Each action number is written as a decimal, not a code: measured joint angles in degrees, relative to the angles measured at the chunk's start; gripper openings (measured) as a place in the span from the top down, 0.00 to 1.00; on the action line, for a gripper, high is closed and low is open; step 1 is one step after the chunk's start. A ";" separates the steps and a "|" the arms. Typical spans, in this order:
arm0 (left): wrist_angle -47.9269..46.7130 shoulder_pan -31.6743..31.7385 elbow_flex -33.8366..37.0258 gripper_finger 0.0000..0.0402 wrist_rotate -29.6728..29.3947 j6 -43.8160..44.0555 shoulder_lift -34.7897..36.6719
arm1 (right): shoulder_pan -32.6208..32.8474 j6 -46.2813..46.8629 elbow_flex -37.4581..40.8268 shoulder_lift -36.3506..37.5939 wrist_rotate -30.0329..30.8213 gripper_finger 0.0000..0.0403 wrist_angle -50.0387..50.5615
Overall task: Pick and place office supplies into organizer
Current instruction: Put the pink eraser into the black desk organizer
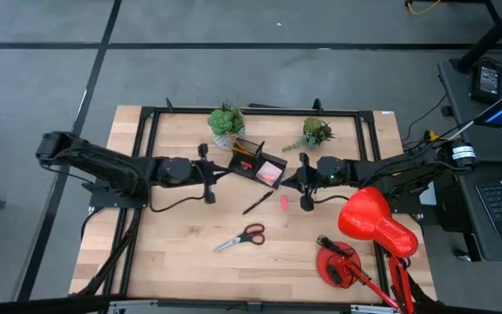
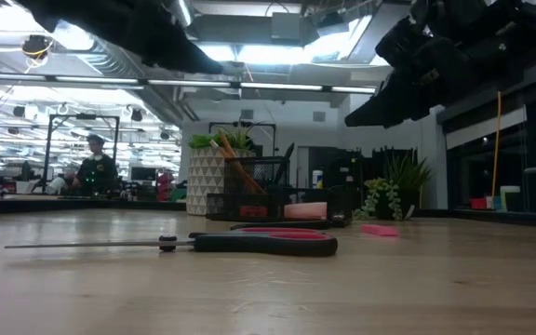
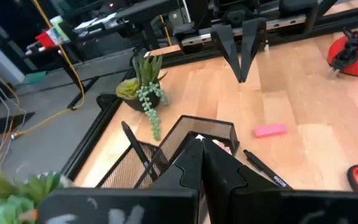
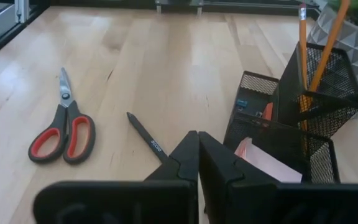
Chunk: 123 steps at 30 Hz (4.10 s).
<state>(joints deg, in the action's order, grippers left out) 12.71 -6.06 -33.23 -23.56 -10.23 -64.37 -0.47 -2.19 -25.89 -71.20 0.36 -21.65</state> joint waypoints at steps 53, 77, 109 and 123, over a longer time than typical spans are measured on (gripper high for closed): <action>9.76 -1.58 15.78 0.99 24.68 -1.08 5.28 | 14.56 52.38 -37.81 -26.72 11.71 0.93 56.15; 9.72 -1.58 15.78 0.99 24.66 -0.84 5.26 | 11.71 63.55 -33.83 -27.61 14.80 0.49 56.07; 9.33 -1.58 15.76 1.00 24.62 -1.03 5.24 | 11.02 69.29 -34.58 -35.98 14.38 0.49 58.09; 9.33 -1.59 15.76 0.99 24.62 -1.01 5.24 | 10.95 67.89 -35.88 -36.13 13.07 0.59 61.10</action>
<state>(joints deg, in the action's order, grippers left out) 22.04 -7.65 -17.47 1.06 -11.25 -59.13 10.48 65.70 -61.77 -107.33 13.43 39.45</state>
